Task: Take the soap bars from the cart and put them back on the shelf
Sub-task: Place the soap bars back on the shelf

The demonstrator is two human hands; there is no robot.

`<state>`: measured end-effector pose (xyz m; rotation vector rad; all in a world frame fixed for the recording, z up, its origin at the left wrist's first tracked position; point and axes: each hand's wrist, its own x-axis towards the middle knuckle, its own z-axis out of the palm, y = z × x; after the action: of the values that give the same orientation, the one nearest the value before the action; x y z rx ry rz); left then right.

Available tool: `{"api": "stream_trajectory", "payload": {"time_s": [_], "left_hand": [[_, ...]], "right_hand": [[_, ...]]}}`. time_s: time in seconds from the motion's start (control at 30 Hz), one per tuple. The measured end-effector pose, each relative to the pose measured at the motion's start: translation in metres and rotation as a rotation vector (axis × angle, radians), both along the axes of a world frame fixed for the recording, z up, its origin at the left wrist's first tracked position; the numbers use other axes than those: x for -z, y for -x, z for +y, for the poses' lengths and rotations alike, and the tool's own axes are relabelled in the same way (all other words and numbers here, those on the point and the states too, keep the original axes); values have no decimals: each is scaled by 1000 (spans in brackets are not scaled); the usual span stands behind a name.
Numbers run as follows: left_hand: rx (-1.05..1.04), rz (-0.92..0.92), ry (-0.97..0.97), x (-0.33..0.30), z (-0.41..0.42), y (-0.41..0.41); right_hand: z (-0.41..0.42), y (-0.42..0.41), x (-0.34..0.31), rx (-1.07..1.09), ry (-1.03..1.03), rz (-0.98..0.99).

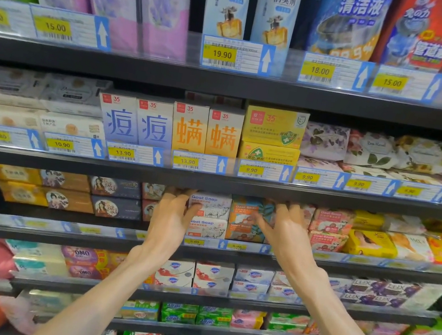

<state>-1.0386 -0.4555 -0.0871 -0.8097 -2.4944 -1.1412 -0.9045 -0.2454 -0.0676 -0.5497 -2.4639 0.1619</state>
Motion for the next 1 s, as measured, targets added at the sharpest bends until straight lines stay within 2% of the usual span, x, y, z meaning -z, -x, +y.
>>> {"api": "stream_trajectory", "payload": {"time_s": [0.4, 0.6, 0.77, 1.0], "left_hand": [[-15, 1, 18, 0, 2, 0], [-58, 40, 57, 0, -5, -8], [-119, 101, 115, -4, -38, -33], [-283, 115, 187, 21, -156, -71]], "right_hand": [[-5, 10, 1, 48, -29, 10], [-11, 2, 4, -6, -29, 59], [-37, -1, 8, -283, -58, 81], [-133, 35, 28, -690, -93, -68]]}}
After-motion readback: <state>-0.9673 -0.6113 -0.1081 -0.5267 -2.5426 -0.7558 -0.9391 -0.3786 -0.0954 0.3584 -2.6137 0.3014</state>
